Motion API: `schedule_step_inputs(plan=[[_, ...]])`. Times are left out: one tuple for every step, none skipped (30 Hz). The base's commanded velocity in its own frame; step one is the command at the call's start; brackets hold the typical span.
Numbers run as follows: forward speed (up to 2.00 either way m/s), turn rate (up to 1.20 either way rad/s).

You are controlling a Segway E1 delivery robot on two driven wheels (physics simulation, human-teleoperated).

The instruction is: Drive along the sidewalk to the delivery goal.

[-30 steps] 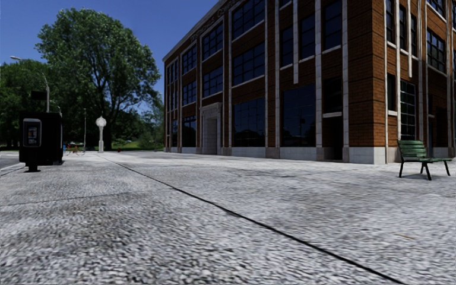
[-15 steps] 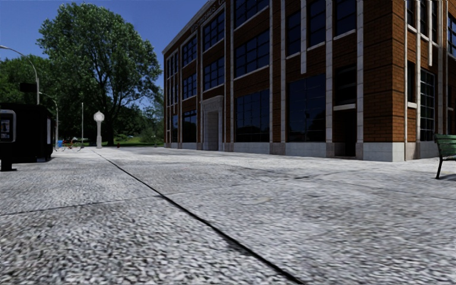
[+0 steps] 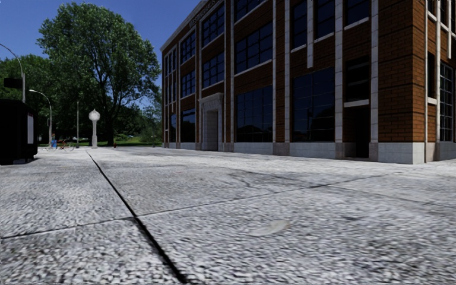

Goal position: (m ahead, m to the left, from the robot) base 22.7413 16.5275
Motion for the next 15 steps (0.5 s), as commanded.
schedule_step_inputs(plan=[[2.00, 0.00], [2.00, 0.00], [2.00, 0.00], [2.00, 0.00], [2.00, 0.00], [2.00, 0.00], [2.00, 0.00], [2.00, 0.00], [2.00, 0.00], [2.00, 0.00], [2.00, 0.00], [2.00, 0.00], [2.00, 0.00], [2.00, 0.08], [2.00, 0.20]])
